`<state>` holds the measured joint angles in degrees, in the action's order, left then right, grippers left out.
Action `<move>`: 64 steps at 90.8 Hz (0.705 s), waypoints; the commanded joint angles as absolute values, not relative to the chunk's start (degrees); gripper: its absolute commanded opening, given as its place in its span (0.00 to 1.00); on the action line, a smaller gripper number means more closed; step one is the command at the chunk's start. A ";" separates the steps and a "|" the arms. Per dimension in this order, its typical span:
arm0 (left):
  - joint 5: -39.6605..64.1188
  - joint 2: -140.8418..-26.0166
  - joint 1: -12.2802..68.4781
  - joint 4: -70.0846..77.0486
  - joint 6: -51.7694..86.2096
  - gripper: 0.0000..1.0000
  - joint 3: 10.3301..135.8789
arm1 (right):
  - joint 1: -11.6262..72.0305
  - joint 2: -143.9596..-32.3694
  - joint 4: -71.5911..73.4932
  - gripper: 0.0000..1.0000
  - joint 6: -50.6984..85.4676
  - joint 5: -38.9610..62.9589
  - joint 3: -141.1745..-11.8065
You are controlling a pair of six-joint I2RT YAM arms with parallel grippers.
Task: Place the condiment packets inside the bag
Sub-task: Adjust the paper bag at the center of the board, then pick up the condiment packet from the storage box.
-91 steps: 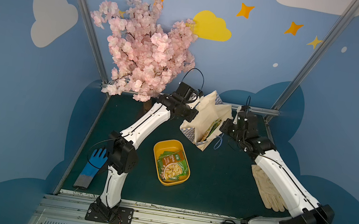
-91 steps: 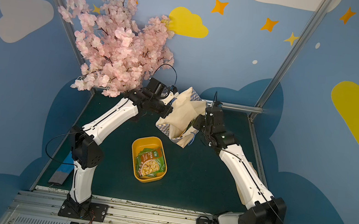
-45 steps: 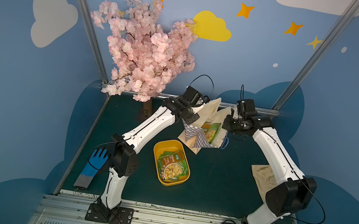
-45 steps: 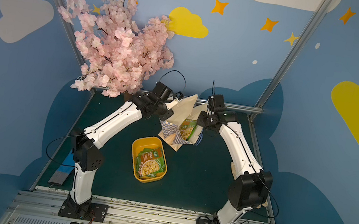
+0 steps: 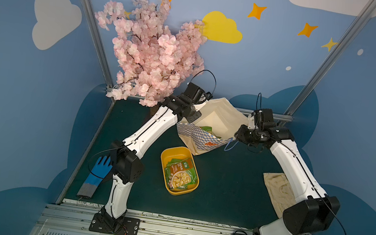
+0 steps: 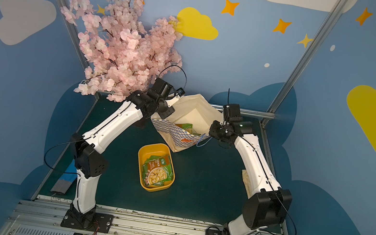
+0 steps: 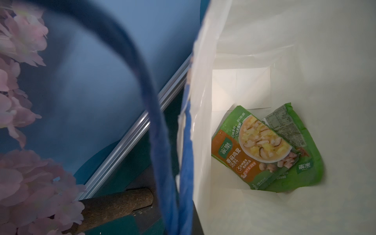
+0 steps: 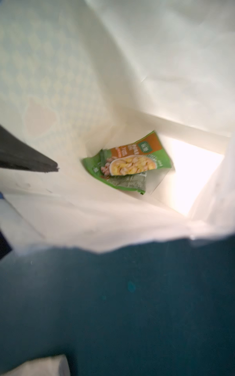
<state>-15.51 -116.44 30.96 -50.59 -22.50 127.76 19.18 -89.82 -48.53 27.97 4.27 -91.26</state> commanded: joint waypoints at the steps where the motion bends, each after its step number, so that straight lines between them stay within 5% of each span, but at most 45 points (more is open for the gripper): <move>1: -13.33 -118.29 31.59 -54.25 -20.20 0.03 131.16 | 19.78 -85.33 -47.72 0.52 27.60 4.06 -91.43; 10: -13.52 -120.02 31.81 -56.28 -20.04 0.03 134.47 | 19.94 -82.03 -47.48 0.68 27.02 2.10 -91.40; 25: -14.18 -125.10 31.75 -60.44 -19.60 0.03 144.47 | 23.01 -73.00 -45.63 0.78 25.64 -2.52 -88.73; 45: -12.19 -133.27 30.88 -67.42 -17.06 0.03 156.88 | 36.34 -61.93 -28.62 0.81 24.95 2.20 -68.52; 64: -8.79 -134.77 27.66 -69.07 -11.07 0.03 156.52 | 50.14 -66.67 -22.67 0.81 29.12 -3.90 -60.59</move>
